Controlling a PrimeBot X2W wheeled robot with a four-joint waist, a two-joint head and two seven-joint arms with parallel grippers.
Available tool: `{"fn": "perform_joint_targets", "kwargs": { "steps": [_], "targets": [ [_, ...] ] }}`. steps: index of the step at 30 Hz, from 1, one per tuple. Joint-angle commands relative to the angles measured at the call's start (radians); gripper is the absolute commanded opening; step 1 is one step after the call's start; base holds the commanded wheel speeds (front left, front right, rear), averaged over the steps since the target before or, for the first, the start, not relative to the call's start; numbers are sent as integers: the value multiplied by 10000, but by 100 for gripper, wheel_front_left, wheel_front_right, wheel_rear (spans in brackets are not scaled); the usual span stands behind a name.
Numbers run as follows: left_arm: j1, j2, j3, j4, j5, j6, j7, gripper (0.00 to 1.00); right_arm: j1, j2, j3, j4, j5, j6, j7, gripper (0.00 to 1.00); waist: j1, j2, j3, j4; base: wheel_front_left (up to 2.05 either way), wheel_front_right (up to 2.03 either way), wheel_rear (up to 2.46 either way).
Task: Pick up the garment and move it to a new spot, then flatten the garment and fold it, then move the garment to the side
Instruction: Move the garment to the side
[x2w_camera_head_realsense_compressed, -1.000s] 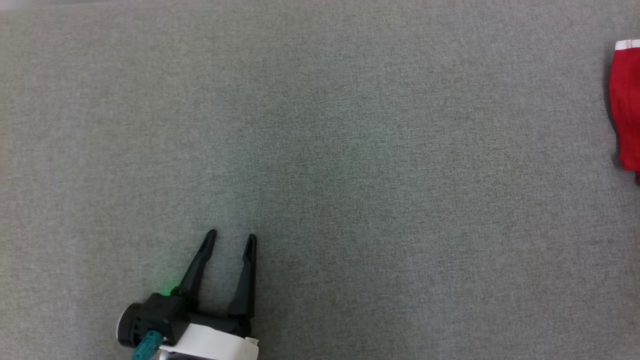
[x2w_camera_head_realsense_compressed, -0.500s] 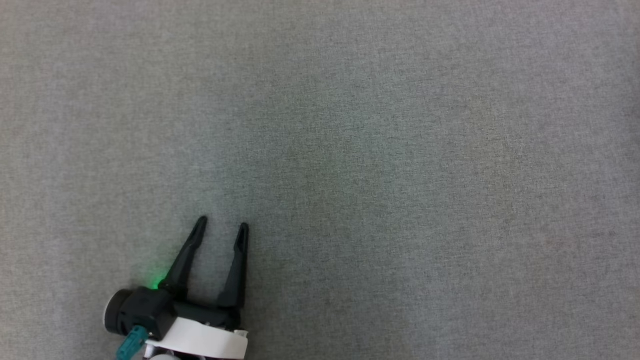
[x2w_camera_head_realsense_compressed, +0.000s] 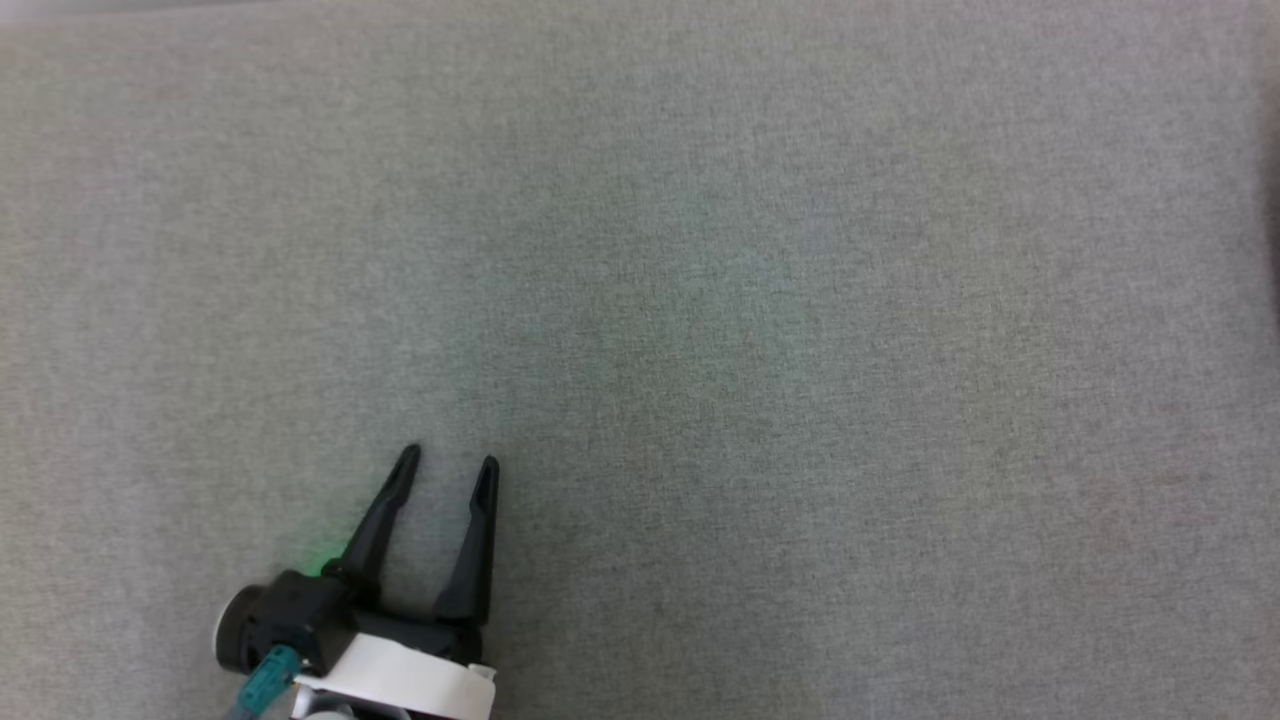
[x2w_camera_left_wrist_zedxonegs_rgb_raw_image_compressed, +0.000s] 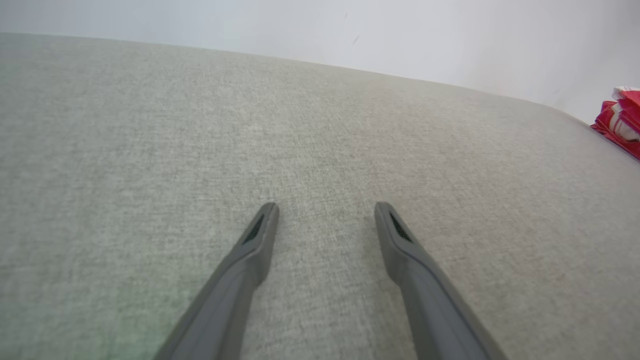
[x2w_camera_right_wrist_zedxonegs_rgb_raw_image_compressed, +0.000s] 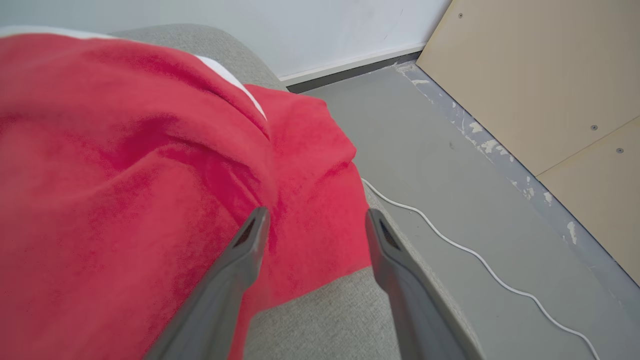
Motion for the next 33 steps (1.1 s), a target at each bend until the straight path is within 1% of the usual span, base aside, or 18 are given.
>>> {"fn": "perform_joint_targets", "kwargs": {
  "steps": [1,5,8,18,24,27,33],
  "targets": [
    [315,111,94,596,-163,64,306,100,165,-110,79,4,-105,-2,-153,100,-3,0,-158,49,0,0,0],
    [396,93,19,362,-255,124,222,100,490,-255,499,-371,-150,-2,-658,100,-3,0,-588,111,0,0,0],
    [501,82,-26,276,-438,196,188,100,832,-288,849,-791,23,-2,-1047,100,-3,0,-1025,147,0,0,0],
    [1030,72,0,62,-784,530,178,100,2563,-4,1938,-2728,523,-2,-1725,100,-3,0,-2614,296,0,0,0],
    [1240,71,126,-115,-861,631,178,100,3728,516,2304,-3876,677,-2,-2045,100,-3,0,-3175,400,0,0,0],
    [1327,69,188,-209,-864,680,178,100,4315,786,2541,-4346,537,-2,-2275,100,-3,0,-3383,459,0,0,0],
    [1464,70,360,-223,-736,675,178,100,5317,1530,2726,-4905,164,-2,-3151,100,-3,0,-3778,552,0,0,0]
  ]
}}
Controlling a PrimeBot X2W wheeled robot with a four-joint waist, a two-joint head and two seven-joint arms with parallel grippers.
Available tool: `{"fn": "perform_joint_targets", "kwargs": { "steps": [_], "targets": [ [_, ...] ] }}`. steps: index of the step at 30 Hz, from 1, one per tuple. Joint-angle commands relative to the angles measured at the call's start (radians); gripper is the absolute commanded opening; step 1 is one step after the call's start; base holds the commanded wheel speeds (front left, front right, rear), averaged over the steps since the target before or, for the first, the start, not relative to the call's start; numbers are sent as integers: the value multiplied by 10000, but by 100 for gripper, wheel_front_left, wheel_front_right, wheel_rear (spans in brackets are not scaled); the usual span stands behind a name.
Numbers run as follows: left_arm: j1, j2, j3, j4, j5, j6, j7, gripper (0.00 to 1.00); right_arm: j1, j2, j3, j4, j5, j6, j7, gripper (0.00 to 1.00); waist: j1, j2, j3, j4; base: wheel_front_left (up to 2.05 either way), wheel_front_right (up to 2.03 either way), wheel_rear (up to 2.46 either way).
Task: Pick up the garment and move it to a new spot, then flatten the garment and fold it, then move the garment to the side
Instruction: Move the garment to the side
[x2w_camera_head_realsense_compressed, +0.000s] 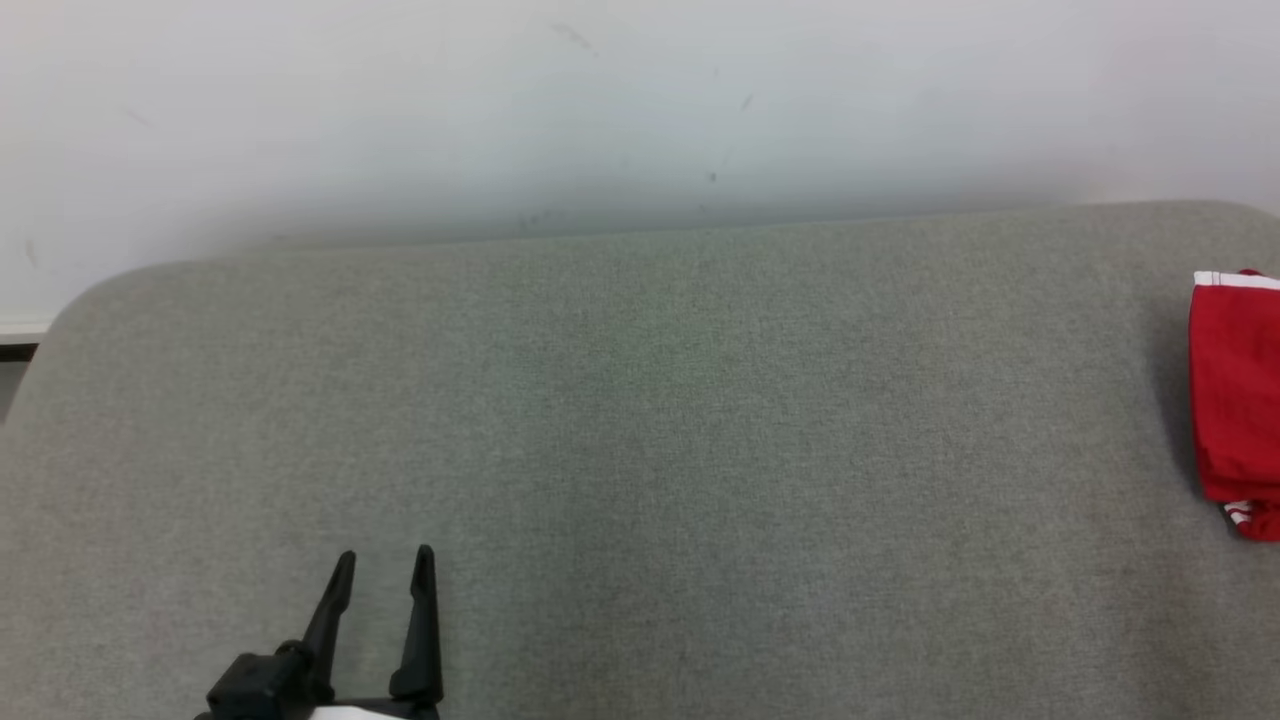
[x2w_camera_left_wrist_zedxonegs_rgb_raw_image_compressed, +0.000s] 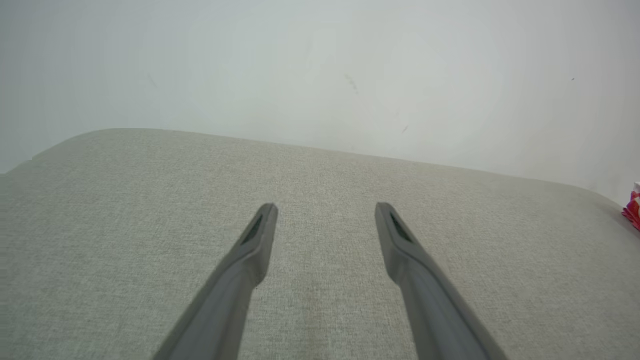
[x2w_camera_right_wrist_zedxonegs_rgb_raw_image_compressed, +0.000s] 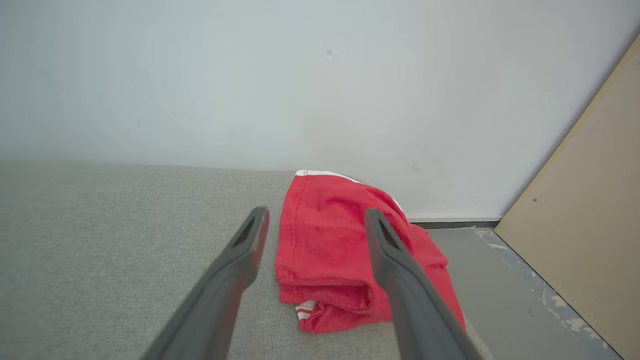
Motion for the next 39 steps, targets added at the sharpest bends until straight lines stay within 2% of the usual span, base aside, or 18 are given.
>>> {"fn": "perform_joint_targets", "kwargs": {
  "steps": [1,7,16,24,39],
  "targets": [
    [113,51,57,-10,89,1,11,100,334,124,77,-88,-144,-2,-274,100,1,0,-151,50,0,0,0],
    [329,49,161,92,361,98,11,100,1378,794,431,-116,-735,-2,-1573,100,1,0,-609,89,0,0,0],
    [565,56,387,307,744,261,11,100,2140,1470,902,786,-1335,-2,-3066,100,1,0,-1072,87,0,0,0],
    [629,109,463,630,900,429,11,100,2205,1750,1043,1294,-1679,-2,-3442,100,1,0,-1224,216,0,0,0],
    [503,213,573,954,731,387,11,100,2082,2022,1571,1522,-1609,-2,-3544,100,1,0,-1256,354,0,0,0]
  ]
}}
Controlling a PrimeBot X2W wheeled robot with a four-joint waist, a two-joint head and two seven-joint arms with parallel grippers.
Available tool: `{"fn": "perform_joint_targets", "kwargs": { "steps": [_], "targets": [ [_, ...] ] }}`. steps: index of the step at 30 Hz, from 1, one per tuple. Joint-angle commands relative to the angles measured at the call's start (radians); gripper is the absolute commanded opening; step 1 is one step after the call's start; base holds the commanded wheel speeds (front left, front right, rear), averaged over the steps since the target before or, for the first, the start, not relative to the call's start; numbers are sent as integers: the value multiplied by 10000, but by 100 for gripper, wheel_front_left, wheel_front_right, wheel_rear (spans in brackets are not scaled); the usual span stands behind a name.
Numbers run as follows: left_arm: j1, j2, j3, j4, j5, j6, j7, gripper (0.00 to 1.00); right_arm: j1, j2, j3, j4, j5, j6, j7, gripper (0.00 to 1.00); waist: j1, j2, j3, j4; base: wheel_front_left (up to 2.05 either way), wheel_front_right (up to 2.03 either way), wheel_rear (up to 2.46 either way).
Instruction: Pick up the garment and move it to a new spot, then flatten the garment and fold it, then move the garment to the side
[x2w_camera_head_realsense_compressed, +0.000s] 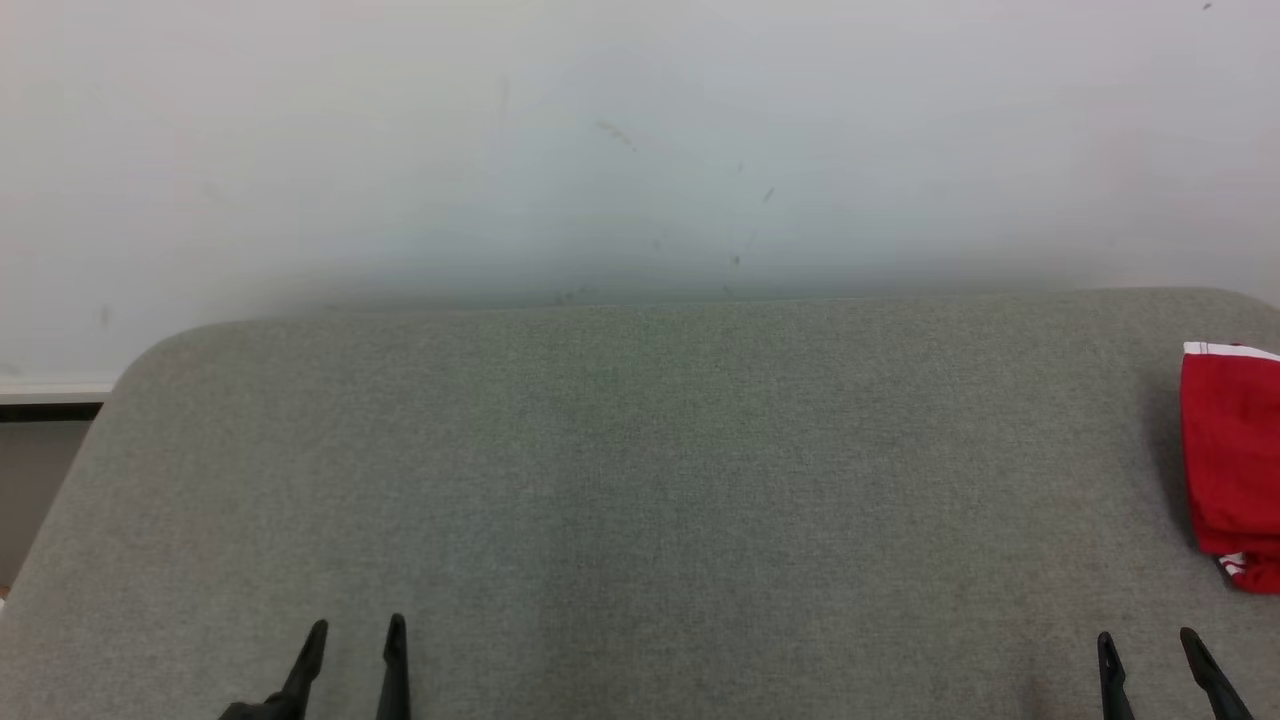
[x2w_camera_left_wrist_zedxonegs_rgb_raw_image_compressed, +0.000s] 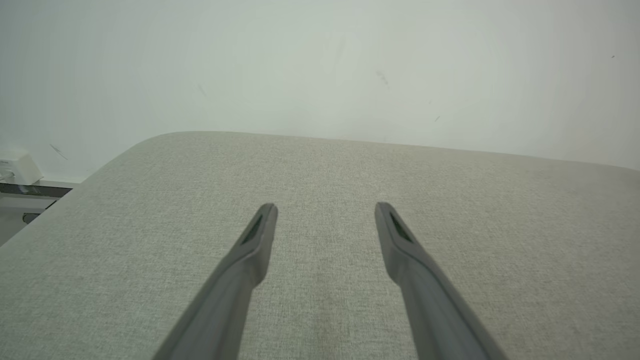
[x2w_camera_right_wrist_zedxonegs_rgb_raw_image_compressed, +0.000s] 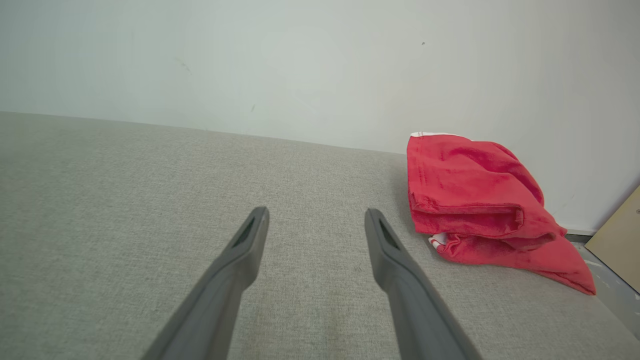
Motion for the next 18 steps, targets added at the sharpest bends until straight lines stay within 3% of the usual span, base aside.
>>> {"fn": "perform_joint_targets", "kwargs": {
  "steps": [1,18],
  "targets": [
    [-36,94,69,29,-28,30,11,100,-20,18,20,-48,13,-2,-36,100,0,-1,-1,-18,0,0,0],
    [53,50,106,47,-97,183,11,100,-95,42,493,1,125,-2,-38,100,0,-1,-73,86,0,0,0]
  ]
}}
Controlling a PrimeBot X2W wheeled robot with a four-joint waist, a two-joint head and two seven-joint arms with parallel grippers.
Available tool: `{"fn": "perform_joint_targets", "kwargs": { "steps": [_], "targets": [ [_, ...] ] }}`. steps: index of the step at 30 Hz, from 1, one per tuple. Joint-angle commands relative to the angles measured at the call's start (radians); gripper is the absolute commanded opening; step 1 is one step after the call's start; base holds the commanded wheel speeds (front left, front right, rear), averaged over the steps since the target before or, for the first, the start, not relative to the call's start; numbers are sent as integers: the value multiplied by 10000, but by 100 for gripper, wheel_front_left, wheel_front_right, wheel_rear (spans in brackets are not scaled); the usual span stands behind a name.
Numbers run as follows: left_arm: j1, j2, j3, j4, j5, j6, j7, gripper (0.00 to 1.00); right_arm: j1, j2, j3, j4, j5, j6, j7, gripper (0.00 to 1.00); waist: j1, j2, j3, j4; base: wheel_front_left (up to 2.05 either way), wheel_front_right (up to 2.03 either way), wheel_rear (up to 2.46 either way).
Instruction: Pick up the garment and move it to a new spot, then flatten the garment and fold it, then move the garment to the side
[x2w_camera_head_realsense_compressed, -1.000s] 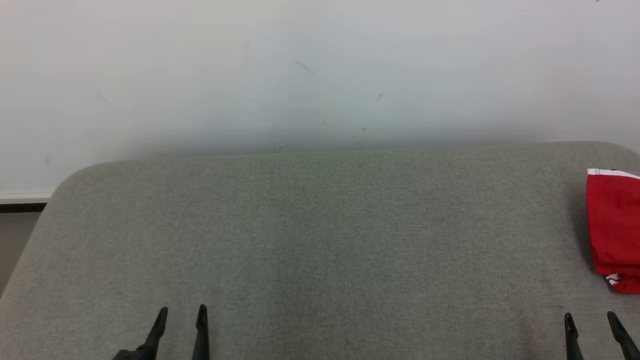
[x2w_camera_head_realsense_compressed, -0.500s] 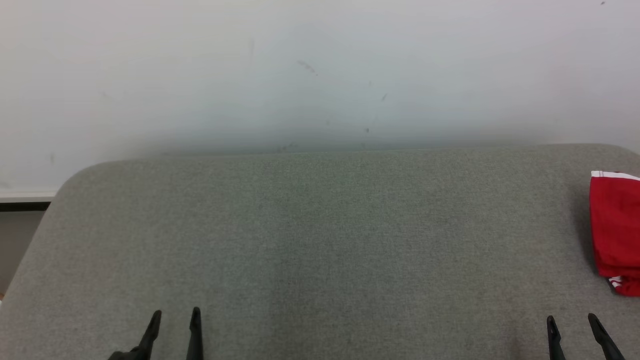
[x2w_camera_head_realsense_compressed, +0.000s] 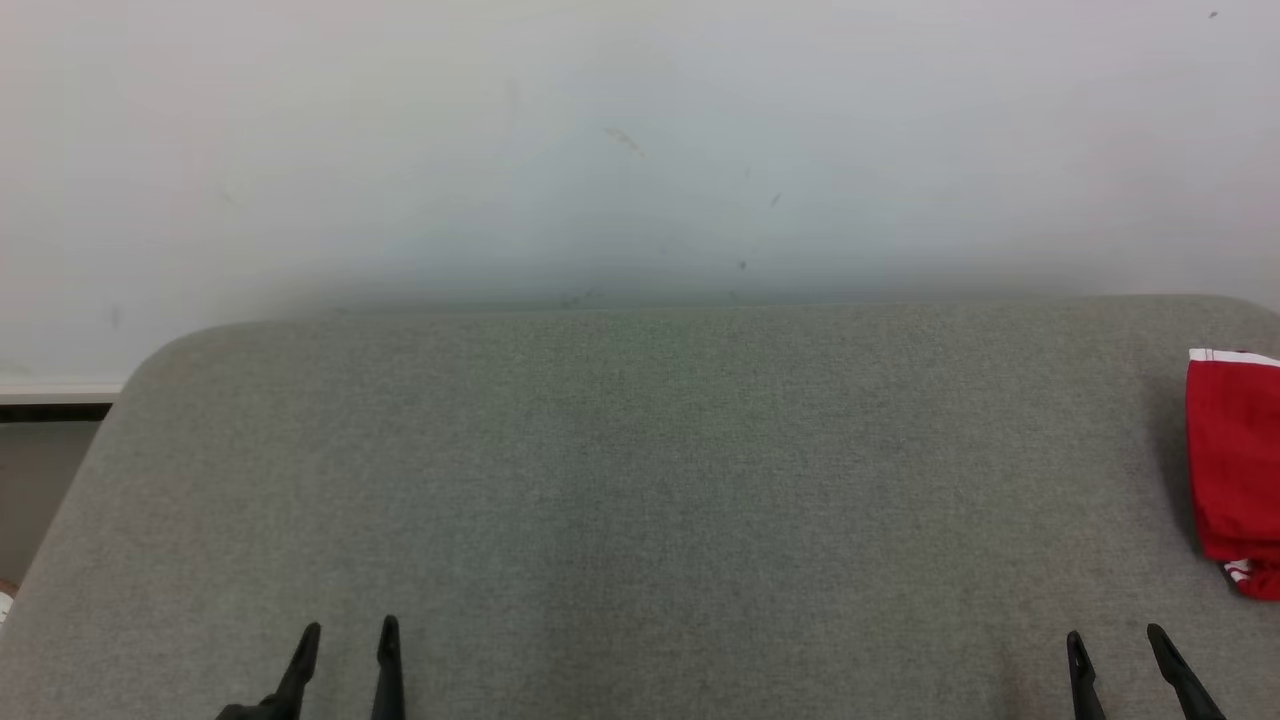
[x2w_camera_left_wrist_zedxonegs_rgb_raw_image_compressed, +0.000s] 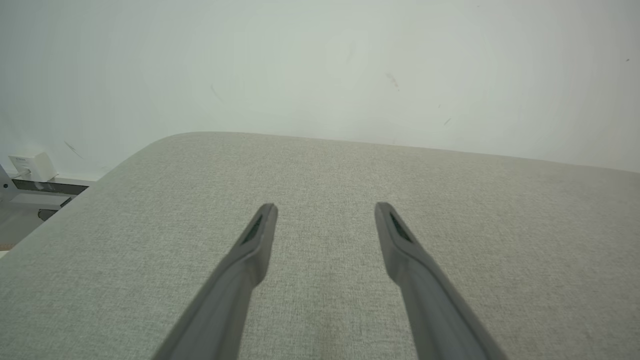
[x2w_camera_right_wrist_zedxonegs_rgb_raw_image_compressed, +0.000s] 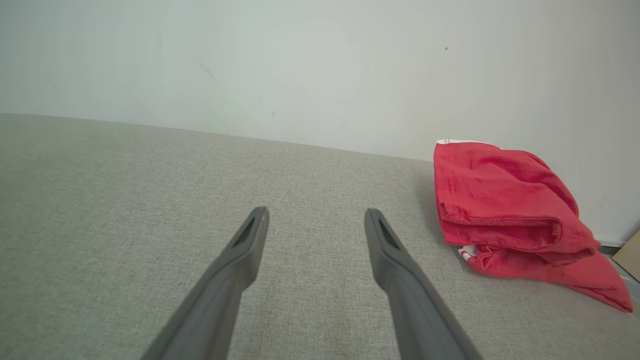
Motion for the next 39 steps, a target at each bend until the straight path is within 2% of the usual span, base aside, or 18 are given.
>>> {"fn": "perform_joint_targets", "kwargs": {
  "steps": [1,12,13,19,39],
  "targets": [
    [63,22,27,2,-51,43,11,100,-57,-5,11,14,55,-2,-36,100,1,0,-7,6,0,0,0],
    [94,11,-19,84,-102,46,11,100,-135,-66,105,-10,71,-2,-37,100,1,0,-14,44,0,0,0],
    [10,-8,-27,73,-77,27,0,0,-52,-21,119,-2,69,0,0,0,1,0,-16,46,0,0,0],
    [167,-153,-35,552,-177,16,40,0,96,92,135,486,169,0,100,0,1,0,-15,53,0,0,0],
    [-283,-140,318,398,-3933,-435,1006,0,-414,89,25,300,4205,1,1042,0,1,0,35,61,0,0,0]
  ]
}}
